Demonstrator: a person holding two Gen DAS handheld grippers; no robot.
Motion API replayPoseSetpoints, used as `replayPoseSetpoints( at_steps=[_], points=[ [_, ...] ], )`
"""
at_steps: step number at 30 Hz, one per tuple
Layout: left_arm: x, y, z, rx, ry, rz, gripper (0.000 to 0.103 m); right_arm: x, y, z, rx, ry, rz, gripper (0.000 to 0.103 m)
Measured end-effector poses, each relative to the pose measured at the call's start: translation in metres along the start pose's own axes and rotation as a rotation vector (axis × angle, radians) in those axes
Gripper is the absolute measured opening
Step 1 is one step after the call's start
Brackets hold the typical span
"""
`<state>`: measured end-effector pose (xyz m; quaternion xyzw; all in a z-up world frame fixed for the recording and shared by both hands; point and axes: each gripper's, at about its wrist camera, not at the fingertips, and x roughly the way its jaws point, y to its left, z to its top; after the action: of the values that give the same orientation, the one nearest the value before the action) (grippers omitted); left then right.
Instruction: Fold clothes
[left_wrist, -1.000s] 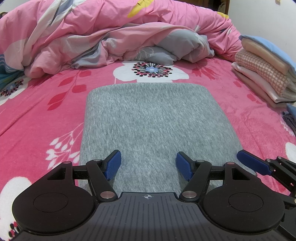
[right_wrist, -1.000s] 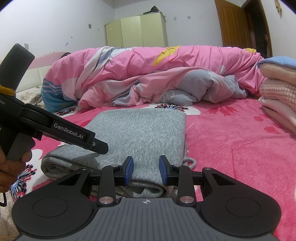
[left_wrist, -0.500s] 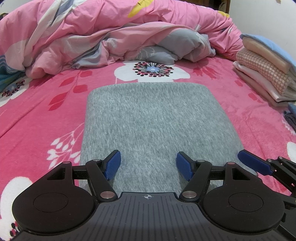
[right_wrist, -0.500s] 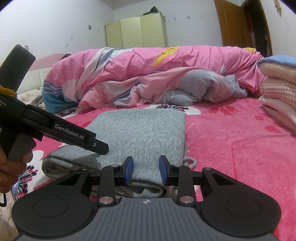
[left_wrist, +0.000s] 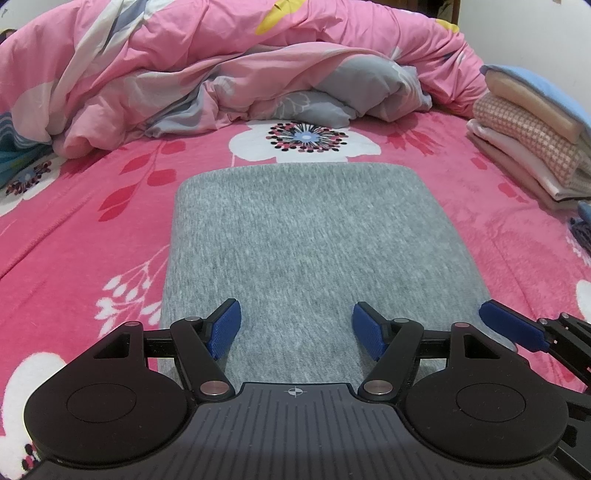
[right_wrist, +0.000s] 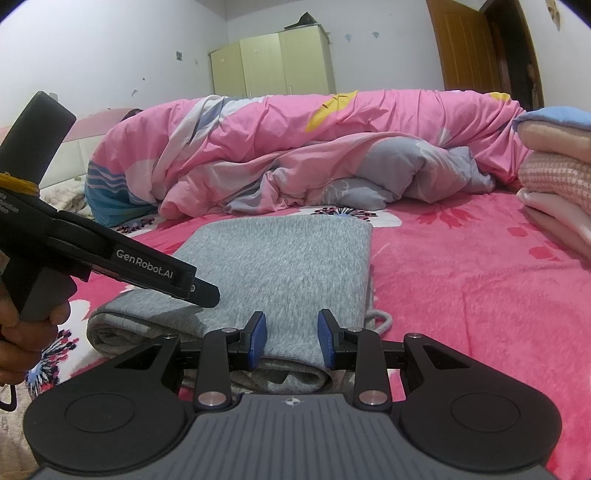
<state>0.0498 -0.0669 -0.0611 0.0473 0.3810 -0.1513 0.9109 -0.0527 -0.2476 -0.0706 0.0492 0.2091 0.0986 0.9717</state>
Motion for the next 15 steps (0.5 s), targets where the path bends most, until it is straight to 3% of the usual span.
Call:
replayPoseSetpoints(
  at_steps=[15],
  points=[
    [0.000, 0.001, -0.001, -0.001, -0.006, -0.002, 0.069, -0.029, -0.010, 0.008, 0.025, 0.057, 0.012, 0.033]
  ],
)
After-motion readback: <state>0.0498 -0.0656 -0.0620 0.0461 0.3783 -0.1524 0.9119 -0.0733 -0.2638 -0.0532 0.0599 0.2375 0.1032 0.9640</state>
